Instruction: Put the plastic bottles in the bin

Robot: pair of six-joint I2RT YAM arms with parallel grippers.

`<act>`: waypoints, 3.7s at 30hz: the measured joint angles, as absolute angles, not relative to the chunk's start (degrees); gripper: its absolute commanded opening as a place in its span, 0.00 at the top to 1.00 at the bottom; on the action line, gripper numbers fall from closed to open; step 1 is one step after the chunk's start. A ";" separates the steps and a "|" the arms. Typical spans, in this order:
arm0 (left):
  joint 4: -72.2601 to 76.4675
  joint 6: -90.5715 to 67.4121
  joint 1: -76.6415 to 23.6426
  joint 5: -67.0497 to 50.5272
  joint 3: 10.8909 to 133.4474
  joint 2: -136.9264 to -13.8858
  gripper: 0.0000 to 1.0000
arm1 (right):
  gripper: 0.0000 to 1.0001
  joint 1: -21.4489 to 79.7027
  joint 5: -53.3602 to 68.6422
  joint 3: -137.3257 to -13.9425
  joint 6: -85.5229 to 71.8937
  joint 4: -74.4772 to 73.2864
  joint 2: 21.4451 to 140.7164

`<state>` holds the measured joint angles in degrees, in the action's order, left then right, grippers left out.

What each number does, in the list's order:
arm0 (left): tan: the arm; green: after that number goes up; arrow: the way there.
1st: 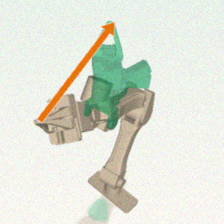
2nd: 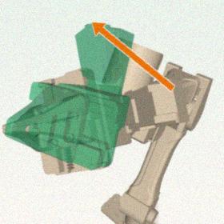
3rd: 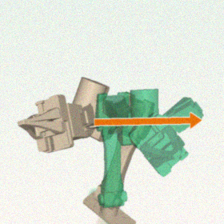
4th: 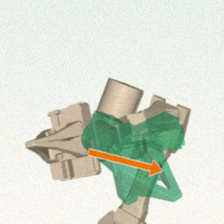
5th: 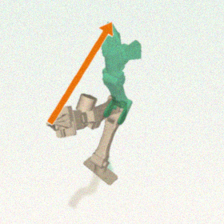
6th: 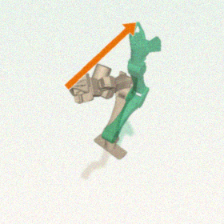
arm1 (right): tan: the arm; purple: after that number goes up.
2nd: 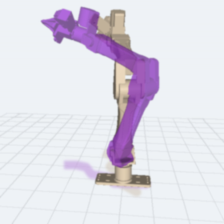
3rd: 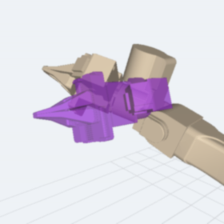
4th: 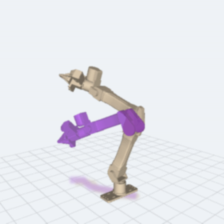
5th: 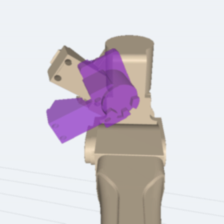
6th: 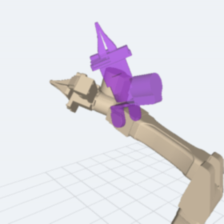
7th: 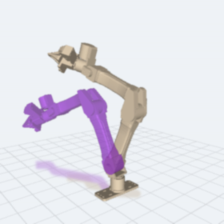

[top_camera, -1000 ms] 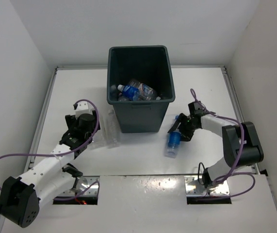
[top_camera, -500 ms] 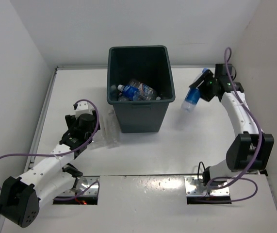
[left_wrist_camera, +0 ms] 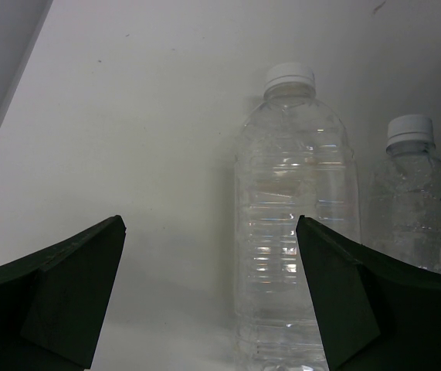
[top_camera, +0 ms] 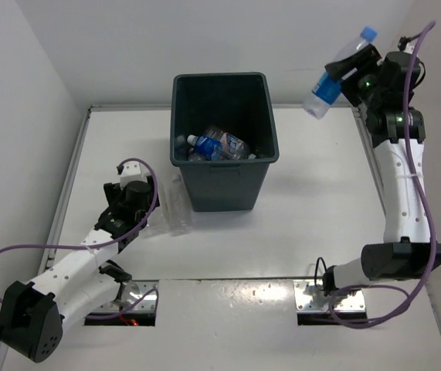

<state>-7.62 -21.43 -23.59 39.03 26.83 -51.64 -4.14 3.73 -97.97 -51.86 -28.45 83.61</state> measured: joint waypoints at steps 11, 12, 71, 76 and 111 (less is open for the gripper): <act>-7.62 -21.43 -23.59 39.03 26.83 -51.64 0.00 | 0.38 15.16 6.13 -115.57 -43.27 -16.12 88.99; -7.62 -21.43 -23.59 39.03 26.83 -51.64 0.00 | 0.38 16.78 6.46 -117.30 -42.13 -15.84 90.04; -6.96 -25.30 -19.44 28.14 26.50 -55.88 0.00 | 0.00 32.38 -13.67 -75.59 -42.33 -52.56 50.65; -7.20 -24.47 -15.90 23.00 29.12 -59.44 0.00 | 0.00 32.40 -11.11 -75.37 -38.79 -51.03 50.35; -4.12 -24.69 -15.81 21.89 33.50 -63.00 0.00 | 0.00 32.40 -2.70 -71.00 -25.47 -36.05 59.42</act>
<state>-4.12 -24.69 -15.81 21.89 33.50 -63.00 32.40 -2.70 -71.00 -25.47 -36.05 59.42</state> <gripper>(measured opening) 0.997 0.997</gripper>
